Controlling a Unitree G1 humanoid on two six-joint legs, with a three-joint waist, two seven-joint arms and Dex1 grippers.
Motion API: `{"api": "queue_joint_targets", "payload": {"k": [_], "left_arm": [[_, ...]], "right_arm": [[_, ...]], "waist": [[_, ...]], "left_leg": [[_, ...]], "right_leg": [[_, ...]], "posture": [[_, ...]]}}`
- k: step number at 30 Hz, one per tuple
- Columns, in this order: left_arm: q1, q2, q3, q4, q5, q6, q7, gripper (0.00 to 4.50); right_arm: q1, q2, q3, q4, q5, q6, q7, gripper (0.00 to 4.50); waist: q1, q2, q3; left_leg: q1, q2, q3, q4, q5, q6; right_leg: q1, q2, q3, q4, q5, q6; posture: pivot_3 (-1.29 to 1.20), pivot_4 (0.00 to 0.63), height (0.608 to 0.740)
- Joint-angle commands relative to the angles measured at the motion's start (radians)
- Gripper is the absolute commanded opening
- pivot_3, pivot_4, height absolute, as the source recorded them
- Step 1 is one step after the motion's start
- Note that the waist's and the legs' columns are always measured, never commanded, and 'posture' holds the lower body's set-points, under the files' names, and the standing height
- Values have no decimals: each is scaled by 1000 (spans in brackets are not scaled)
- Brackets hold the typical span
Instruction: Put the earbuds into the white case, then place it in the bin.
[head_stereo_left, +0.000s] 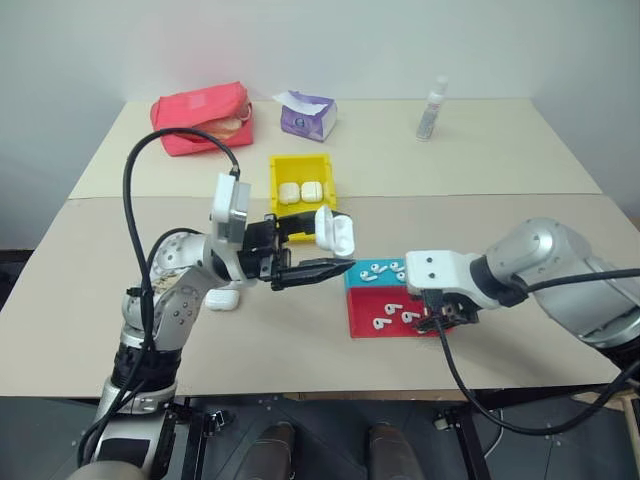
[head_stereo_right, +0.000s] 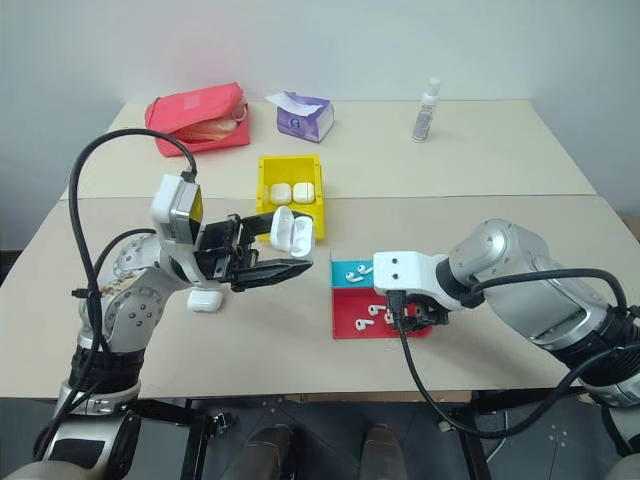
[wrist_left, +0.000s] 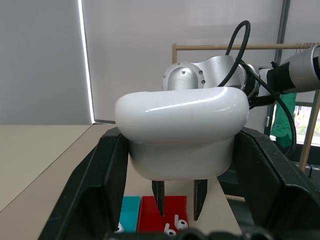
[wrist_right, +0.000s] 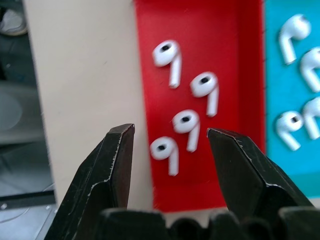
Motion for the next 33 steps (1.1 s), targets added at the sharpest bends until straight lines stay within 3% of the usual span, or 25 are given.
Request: {"api": "queue_joint_targets", "payload": {"k": [1,33], "left_arm": [[3,1,11,-53,-23,5,20,2833],[24,17,14,-115,-65,54,79,2833]], "right_arm": [[23,-23,-28,-37,-6,-16,29,2806],[69,92,17,103,-174,-117,41,2806]], "waist": [[0,0,0],[-2,0,0]], "left_leg": [[0,0,0,0,0,0],[0,0,0,0,0,0]], "right_leg": [[0,0,0,0,0,0],[0,0,0,1,0,0]], "posture": [[0,150,740],[0,150,740]]}}
